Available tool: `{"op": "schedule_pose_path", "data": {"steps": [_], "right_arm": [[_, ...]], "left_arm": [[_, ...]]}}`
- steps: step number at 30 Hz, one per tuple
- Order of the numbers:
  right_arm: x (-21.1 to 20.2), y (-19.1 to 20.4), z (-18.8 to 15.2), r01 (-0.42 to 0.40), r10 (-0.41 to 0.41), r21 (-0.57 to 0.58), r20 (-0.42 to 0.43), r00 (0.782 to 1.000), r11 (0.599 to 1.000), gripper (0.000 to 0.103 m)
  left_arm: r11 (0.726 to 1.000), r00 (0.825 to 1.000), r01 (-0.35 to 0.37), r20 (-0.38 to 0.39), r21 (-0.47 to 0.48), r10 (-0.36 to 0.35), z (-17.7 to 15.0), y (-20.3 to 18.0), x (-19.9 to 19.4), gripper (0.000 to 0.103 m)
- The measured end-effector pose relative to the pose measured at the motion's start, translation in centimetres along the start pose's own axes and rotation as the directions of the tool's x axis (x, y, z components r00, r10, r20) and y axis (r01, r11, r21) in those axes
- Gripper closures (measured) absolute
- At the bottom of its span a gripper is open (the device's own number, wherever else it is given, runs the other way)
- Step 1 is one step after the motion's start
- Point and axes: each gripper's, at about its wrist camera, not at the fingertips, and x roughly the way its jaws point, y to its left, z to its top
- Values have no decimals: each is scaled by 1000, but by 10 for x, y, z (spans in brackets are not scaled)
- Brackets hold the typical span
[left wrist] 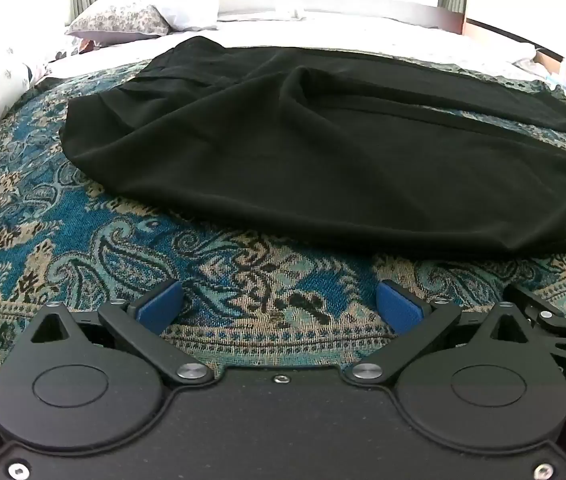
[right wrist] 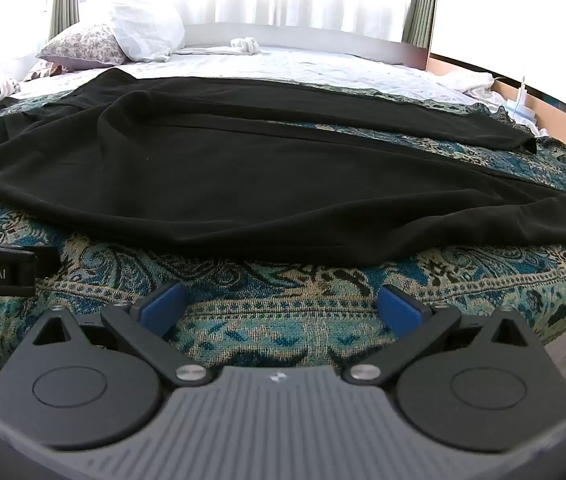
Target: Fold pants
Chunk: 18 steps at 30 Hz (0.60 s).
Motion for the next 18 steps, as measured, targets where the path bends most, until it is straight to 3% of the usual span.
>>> {"op": "schedule_pose_path", "data": {"steps": [18], "right_arm": [[0,0,0,0,0,0,0,1000,1000,0]], "left_arm": [[1000,1000,7,-5,-9,-7,-1,4,1,0]]}}
